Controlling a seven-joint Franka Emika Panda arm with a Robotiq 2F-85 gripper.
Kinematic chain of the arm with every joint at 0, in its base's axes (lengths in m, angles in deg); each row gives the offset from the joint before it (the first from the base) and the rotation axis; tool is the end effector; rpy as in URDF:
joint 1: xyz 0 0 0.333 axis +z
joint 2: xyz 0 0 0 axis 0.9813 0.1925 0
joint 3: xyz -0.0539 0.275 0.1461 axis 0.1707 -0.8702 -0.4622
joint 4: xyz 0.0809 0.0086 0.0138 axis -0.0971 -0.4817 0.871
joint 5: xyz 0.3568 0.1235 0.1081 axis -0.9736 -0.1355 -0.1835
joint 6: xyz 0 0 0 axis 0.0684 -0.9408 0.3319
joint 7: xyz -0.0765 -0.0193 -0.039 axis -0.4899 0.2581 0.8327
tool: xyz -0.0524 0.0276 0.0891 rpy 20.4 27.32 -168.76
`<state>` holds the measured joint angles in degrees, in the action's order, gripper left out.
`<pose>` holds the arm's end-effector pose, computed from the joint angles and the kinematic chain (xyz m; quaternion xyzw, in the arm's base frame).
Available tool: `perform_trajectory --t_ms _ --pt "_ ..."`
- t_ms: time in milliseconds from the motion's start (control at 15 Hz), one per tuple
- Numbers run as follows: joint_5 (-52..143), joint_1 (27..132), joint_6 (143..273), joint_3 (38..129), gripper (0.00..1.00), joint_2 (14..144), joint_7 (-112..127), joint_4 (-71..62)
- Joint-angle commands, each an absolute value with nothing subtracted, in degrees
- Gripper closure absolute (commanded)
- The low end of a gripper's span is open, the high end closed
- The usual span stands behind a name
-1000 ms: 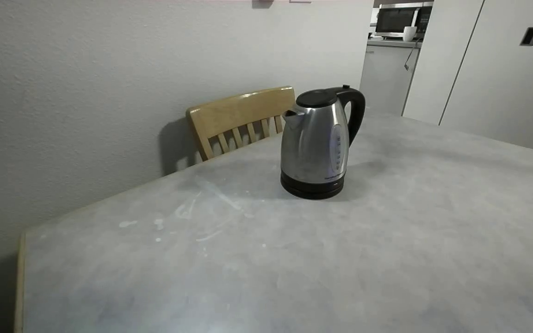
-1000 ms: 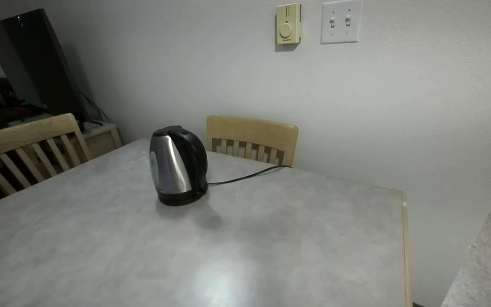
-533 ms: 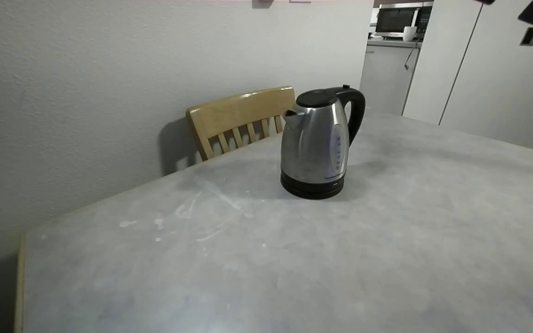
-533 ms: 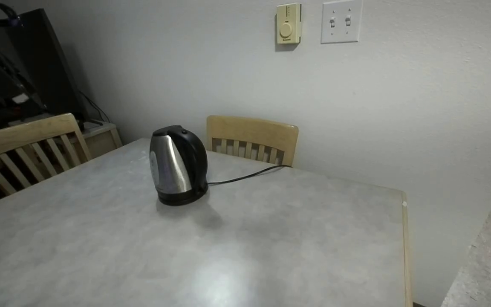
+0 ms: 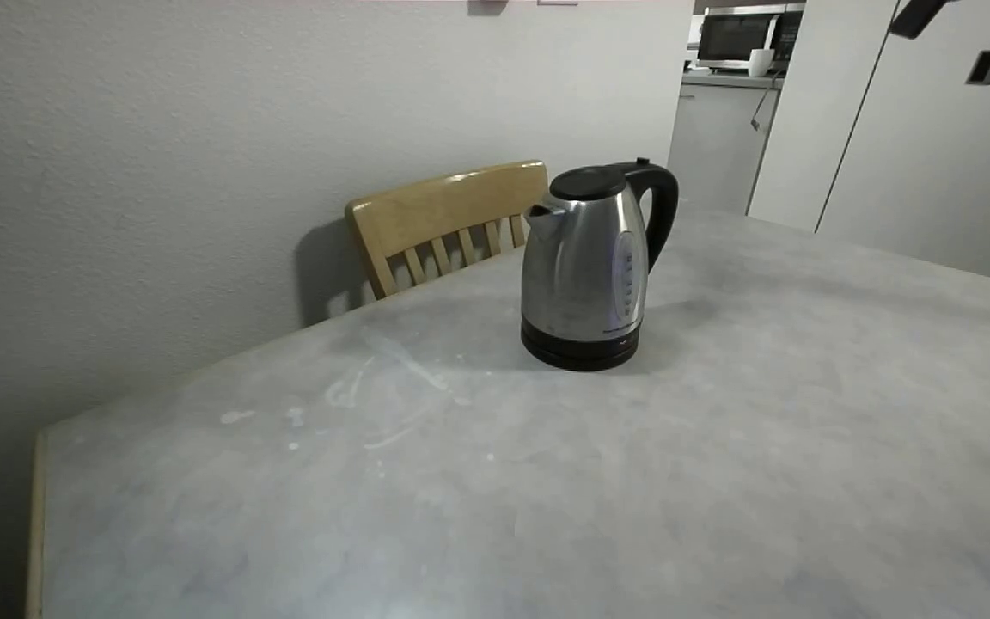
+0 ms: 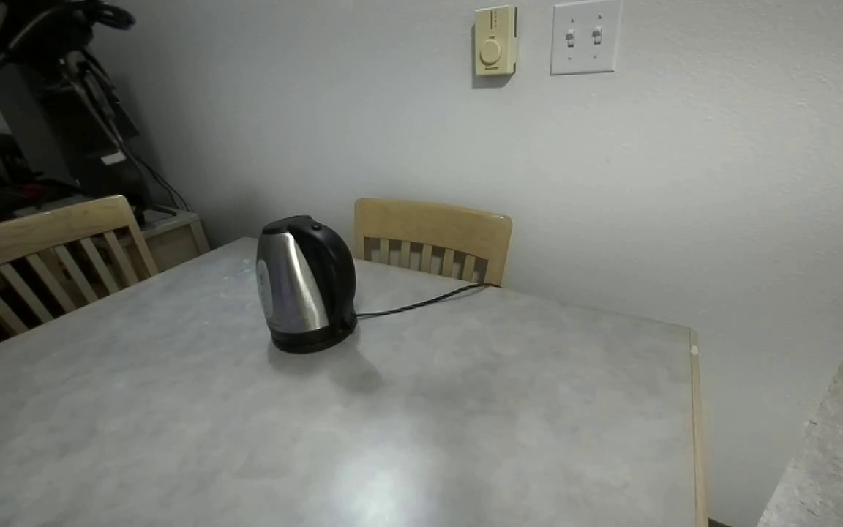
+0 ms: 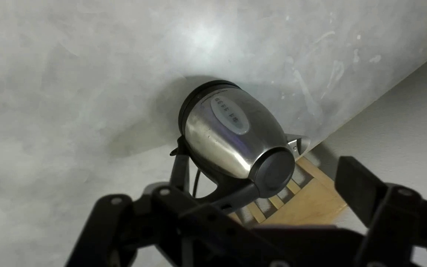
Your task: Open the lid of the electric kettle
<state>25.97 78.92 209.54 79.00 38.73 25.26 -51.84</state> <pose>0.4495 0.0044 0.4921 -0.9391 0.2721 -0.1485 0.1484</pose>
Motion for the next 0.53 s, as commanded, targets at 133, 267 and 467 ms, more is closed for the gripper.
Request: perform_trajectory --t_ms 133,267,467 --pt "25.1 78.2 207.9 78.8 0.0 40.1 25.1 -49.9" --pt "24.4 78.3 208.3 78.9 0.0 40.2 25.3 -50.6" --pt "25.3 77.6 198.4 79.9 0.0 42.5 26.4 -46.8"
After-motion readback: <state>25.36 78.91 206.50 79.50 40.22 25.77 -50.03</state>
